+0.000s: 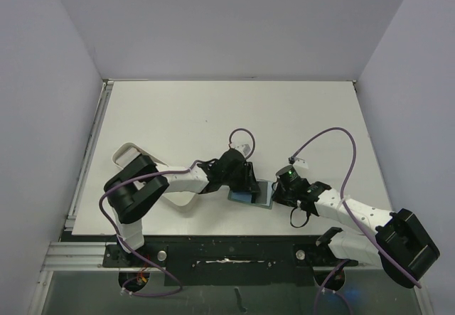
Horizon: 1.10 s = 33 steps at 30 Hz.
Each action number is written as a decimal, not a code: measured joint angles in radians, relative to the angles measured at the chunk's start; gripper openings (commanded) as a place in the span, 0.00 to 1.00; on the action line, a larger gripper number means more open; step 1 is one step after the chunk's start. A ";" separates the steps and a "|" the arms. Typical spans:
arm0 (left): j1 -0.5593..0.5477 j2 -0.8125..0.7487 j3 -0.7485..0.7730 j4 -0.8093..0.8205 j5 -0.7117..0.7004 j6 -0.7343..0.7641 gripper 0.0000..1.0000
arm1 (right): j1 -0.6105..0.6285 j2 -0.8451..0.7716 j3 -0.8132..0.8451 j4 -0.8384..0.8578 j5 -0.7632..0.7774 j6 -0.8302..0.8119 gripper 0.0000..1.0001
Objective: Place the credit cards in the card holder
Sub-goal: Insert the credit card into the card holder.
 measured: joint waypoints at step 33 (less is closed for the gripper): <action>0.012 -0.099 -0.002 -0.021 -0.040 0.026 0.42 | -0.055 -0.089 0.029 -0.066 -0.004 -0.050 0.20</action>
